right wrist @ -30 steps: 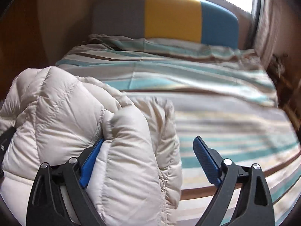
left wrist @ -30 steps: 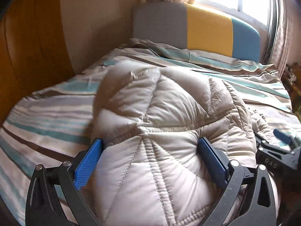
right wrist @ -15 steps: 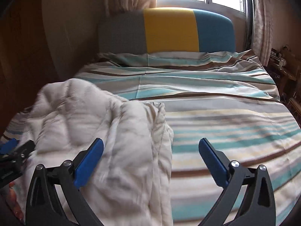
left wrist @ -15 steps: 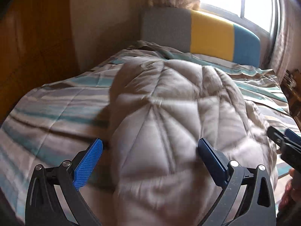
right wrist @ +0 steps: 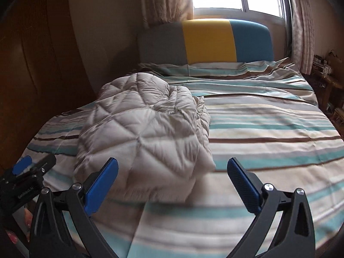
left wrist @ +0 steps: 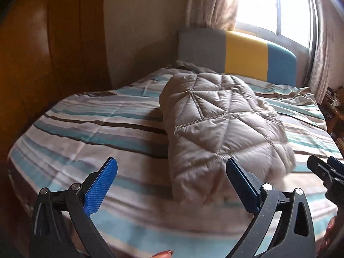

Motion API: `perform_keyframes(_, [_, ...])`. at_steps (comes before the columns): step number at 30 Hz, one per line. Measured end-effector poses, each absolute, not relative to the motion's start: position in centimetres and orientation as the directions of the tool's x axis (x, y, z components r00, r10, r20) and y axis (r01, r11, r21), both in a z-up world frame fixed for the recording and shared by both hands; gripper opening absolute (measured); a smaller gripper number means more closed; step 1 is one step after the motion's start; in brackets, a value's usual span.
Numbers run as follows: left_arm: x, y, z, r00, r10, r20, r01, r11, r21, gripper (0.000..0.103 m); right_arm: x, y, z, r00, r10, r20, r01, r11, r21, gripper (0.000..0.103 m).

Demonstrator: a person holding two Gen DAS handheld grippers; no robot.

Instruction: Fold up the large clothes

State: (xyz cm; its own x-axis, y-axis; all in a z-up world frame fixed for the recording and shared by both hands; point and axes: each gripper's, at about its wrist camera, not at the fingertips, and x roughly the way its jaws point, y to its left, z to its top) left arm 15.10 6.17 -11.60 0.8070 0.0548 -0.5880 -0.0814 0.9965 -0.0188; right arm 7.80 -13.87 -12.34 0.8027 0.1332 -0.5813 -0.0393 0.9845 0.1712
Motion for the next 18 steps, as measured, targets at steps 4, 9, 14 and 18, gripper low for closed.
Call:
perform_keyframes(4, [11.6, 6.2, -10.3, 0.825, 0.041, -0.563, -0.062, 0.998, -0.019, 0.100, 4.7, -13.3, -11.7, 0.815, 0.138, -0.563, -0.048, 0.984, 0.172, 0.101])
perform_keyframes(9, [8.6, 6.3, -9.6, 0.839, 0.022, -0.544, -0.037, 0.999, -0.015, 0.100, 2.2, -12.1, -10.8, 0.831, 0.113, -0.545, -0.051, 0.990, 0.128, 0.101])
perform_keyframes(14, [7.1, 6.6, -9.5, 0.845, 0.018, -0.535, -0.035, 0.999, -0.023, 0.100, 0.5, -11.4, -10.0, 0.841, 0.107, -0.530, -0.059, 0.992, 0.107, 0.101])
perform_keyframes(18, [6.6, 6.7, -9.5, 0.847, 0.021, -0.532, -0.041, 0.999, -0.025, 0.100, -0.2, -11.2, -9.8, 0.846, 0.099, -0.524, -0.064, 0.994, 0.085, 0.101])
